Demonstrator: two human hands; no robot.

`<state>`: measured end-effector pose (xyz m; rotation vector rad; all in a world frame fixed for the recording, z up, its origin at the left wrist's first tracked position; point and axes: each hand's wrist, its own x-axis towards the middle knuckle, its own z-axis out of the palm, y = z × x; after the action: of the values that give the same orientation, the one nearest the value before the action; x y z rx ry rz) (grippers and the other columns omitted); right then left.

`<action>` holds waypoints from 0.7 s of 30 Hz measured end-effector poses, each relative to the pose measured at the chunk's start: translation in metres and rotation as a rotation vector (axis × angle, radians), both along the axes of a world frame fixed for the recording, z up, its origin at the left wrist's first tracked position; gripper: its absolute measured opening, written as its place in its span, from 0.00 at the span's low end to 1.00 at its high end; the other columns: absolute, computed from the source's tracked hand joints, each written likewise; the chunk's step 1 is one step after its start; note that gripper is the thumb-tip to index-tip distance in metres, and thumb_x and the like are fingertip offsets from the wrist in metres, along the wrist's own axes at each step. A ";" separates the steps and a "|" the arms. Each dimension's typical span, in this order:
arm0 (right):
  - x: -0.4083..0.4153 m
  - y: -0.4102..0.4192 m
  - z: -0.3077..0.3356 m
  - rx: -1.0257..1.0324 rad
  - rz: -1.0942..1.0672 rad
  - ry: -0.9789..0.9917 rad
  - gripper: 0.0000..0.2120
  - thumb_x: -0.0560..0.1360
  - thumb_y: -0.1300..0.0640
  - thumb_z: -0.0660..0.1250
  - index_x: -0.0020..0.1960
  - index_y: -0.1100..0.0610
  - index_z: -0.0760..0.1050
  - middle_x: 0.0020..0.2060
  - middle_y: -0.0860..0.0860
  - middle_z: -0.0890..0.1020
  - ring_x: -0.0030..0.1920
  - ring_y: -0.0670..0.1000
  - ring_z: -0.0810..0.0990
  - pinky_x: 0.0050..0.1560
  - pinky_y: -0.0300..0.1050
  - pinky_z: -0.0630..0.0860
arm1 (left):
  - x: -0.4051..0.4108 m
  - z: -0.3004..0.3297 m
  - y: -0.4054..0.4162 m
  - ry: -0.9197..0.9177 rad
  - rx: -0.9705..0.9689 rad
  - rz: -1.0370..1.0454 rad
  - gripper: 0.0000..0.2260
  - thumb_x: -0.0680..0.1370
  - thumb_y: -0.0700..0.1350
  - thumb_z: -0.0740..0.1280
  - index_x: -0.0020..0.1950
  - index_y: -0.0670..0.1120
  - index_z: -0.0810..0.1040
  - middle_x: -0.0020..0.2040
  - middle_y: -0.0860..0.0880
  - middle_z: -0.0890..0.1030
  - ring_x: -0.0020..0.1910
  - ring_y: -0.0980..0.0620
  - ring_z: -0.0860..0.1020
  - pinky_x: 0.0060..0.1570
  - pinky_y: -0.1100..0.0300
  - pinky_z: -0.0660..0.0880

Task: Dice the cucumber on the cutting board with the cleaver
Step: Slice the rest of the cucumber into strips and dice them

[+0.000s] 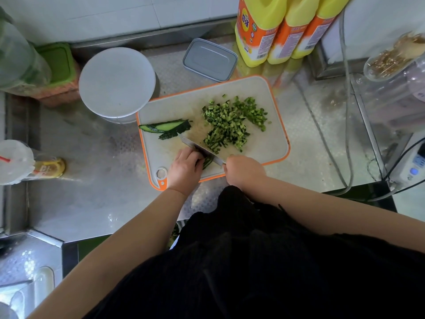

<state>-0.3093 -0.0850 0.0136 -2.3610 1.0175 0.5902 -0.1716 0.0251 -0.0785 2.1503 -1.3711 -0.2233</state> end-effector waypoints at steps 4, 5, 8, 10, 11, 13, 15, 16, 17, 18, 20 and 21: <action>0.000 0.003 -0.010 0.036 -0.063 0.013 0.08 0.80 0.57 0.57 0.51 0.60 0.72 0.48 0.57 0.79 0.49 0.60 0.79 0.40 0.48 0.68 | -0.003 -0.001 0.001 -0.015 -0.025 0.011 0.10 0.77 0.45 0.62 0.45 0.40 0.80 0.45 0.45 0.78 0.46 0.47 0.73 0.37 0.53 0.75; -0.001 0.003 -0.013 0.042 -0.072 0.005 0.09 0.81 0.56 0.56 0.51 0.60 0.72 0.47 0.57 0.79 0.48 0.61 0.79 0.39 0.48 0.68 | -0.004 -0.002 0.001 -0.023 -0.034 0.015 0.10 0.77 0.45 0.62 0.45 0.40 0.80 0.45 0.45 0.78 0.45 0.47 0.72 0.36 0.54 0.74; 0.000 -0.003 -0.014 0.064 -0.075 -0.023 0.14 0.82 0.51 0.54 0.52 0.61 0.72 0.47 0.58 0.79 0.48 0.61 0.78 0.40 0.48 0.68 | -0.005 -0.004 0.001 -0.047 -0.054 0.011 0.09 0.77 0.44 0.63 0.45 0.40 0.80 0.45 0.45 0.78 0.45 0.46 0.74 0.37 0.53 0.75; 0.000 -0.012 -0.012 0.094 -0.093 -0.016 0.16 0.82 0.49 0.55 0.53 0.61 0.73 0.46 0.58 0.78 0.48 0.59 0.77 0.42 0.48 0.69 | -0.004 -0.005 0.002 -0.057 -0.061 0.003 0.09 0.77 0.44 0.64 0.45 0.40 0.80 0.46 0.45 0.78 0.45 0.44 0.75 0.39 0.51 0.76; 0.000 -0.017 -0.012 0.116 -0.104 -0.012 0.16 0.81 0.48 0.55 0.52 0.61 0.73 0.42 0.56 0.77 0.46 0.58 0.76 0.41 0.47 0.68 | -0.003 -0.005 0.002 -0.062 -0.063 0.000 0.08 0.77 0.43 0.64 0.45 0.40 0.80 0.46 0.45 0.79 0.46 0.44 0.75 0.40 0.50 0.76; -0.002 -0.023 -0.013 0.155 -0.144 -0.018 0.16 0.80 0.48 0.56 0.46 0.60 0.72 0.35 0.52 0.73 0.41 0.56 0.74 0.38 0.46 0.66 | -0.003 -0.004 0.003 -0.063 -0.072 -0.010 0.08 0.77 0.43 0.64 0.45 0.40 0.80 0.46 0.45 0.79 0.47 0.45 0.74 0.42 0.52 0.76; -0.003 -0.022 -0.014 0.148 -0.163 -0.029 0.16 0.80 0.47 0.57 0.47 0.60 0.72 0.35 0.51 0.72 0.40 0.55 0.73 0.39 0.46 0.66 | -0.003 -0.002 0.003 -0.051 -0.057 -0.019 0.08 0.77 0.43 0.64 0.44 0.41 0.80 0.46 0.45 0.78 0.47 0.46 0.74 0.41 0.52 0.76; -0.003 -0.020 -0.012 0.119 -0.150 -0.034 0.16 0.81 0.47 0.56 0.48 0.60 0.72 0.37 0.52 0.72 0.40 0.54 0.72 0.39 0.46 0.67 | -0.003 0.000 0.002 -0.048 -0.039 -0.021 0.08 0.77 0.43 0.64 0.44 0.41 0.80 0.46 0.46 0.78 0.46 0.45 0.74 0.39 0.51 0.76; -0.003 -0.017 -0.010 0.081 -0.133 -0.044 0.16 0.81 0.48 0.55 0.48 0.60 0.71 0.38 0.52 0.72 0.40 0.54 0.72 0.39 0.46 0.67 | -0.002 0.002 0.002 -0.046 -0.023 -0.023 0.08 0.77 0.44 0.63 0.44 0.41 0.79 0.46 0.46 0.78 0.46 0.45 0.74 0.37 0.51 0.76; -0.003 -0.015 -0.006 0.046 -0.116 -0.059 0.16 0.82 0.48 0.54 0.48 0.60 0.70 0.38 0.53 0.72 0.40 0.55 0.72 0.39 0.47 0.66 | 0.000 0.003 0.002 -0.049 -0.014 -0.023 0.08 0.77 0.44 0.63 0.44 0.41 0.79 0.46 0.45 0.78 0.45 0.44 0.75 0.35 0.52 0.76; -0.001 -0.012 0.001 0.003 -0.080 -0.090 0.16 0.82 0.49 0.53 0.49 0.61 0.71 0.39 0.54 0.73 0.41 0.56 0.74 0.38 0.47 0.66 | 0.001 0.006 0.004 -0.059 -0.022 -0.025 0.09 0.77 0.44 0.63 0.45 0.41 0.79 0.46 0.45 0.77 0.45 0.44 0.75 0.34 0.53 0.75; 0.000 -0.009 0.002 -0.006 -0.064 -0.099 0.16 0.82 0.49 0.53 0.50 0.61 0.72 0.40 0.55 0.75 0.42 0.58 0.75 0.38 0.47 0.66 | 0.002 0.007 0.005 -0.062 -0.031 -0.024 0.09 0.77 0.44 0.63 0.44 0.41 0.79 0.45 0.44 0.77 0.44 0.44 0.75 0.35 0.52 0.75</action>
<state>-0.3091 -0.0944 0.0155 -2.3284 1.0477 0.4420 -0.1699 0.0304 -0.0715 2.1323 -1.4271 -0.1451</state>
